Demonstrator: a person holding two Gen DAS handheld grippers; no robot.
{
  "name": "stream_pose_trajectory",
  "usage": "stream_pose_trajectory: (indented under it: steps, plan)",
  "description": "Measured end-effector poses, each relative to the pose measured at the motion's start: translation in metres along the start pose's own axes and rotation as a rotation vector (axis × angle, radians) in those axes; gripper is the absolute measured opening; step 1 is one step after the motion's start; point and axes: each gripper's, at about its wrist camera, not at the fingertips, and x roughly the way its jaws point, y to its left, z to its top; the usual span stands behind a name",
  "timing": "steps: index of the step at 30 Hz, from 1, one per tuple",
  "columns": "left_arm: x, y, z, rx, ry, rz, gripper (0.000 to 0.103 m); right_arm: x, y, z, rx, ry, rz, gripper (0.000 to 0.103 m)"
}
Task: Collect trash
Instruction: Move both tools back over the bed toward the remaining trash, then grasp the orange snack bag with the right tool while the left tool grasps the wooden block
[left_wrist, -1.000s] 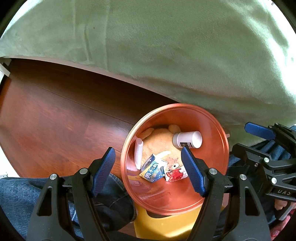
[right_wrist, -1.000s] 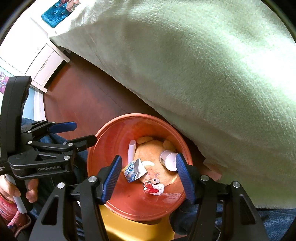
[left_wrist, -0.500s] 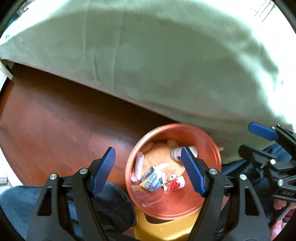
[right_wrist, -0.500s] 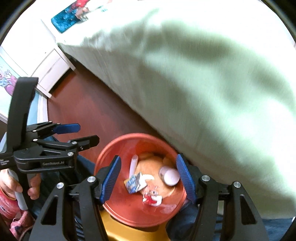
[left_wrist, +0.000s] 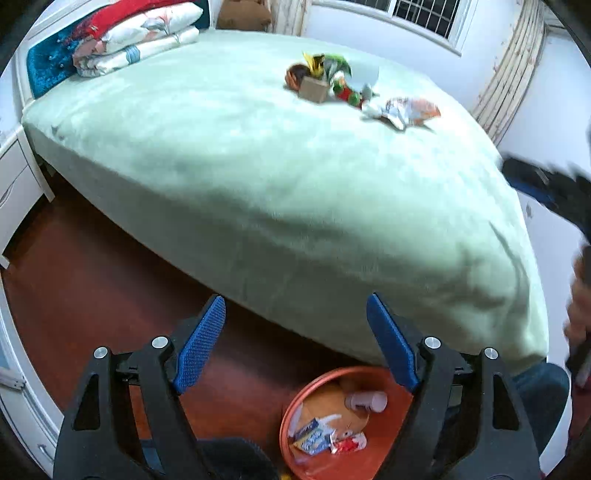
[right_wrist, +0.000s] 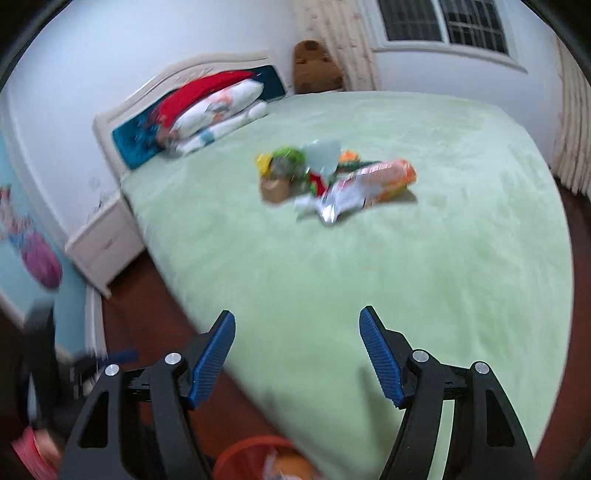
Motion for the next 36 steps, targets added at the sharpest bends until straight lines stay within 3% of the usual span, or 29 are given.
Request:
stream_pose_trajectory:
  steps: [5, 10, 17, 19, 23, 28, 36]
  plan:
    - [-0.002, 0.004, 0.004, -0.006, -0.011, -0.004, 0.077, 0.055, -0.028, 0.067, 0.169, 0.014, -0.02, 0.069]
    - [-0.001, 0.008, 0.008, -0.031, -0.012, -0.003, 0.077, 0.106, -0.05, 0.102, 0.3, 0.04, -0.088, 0.069]
    - [0.0, 0.019, 0.011, -0.057, -0.013, 0.007, 0.077, 0.165, -0.082, 0.12, 0.487, 0.099, -0.17, 0.07]
    - [0.0, 0.02, 0.012, -0.061, -0.014, 0.012, 0.077, 0.184, -0.086, 0.12, 0.506, 0.126, -0.178, 0.077]
    - [-0.002, 0.02, 0.013, -0.062, -0.021, 0.015, 0.077, 0.194, -0.069, 0.122, 0.378, 0.141, -0.282, 0.066]
    - [-0.004, 0.018, 0.013, -0.056, -0.028, 0.01, 0.077, 0.184, -0.065, 0.118, 0.328, 0.134, -0.295, 0.06]
    - [-0.012, 0.008, 0.012, -0.039, -0.035, 0.01, 0.077, 0.156, -0.055, 0.116, 0.243, 0.102, -0.3, 0.059]
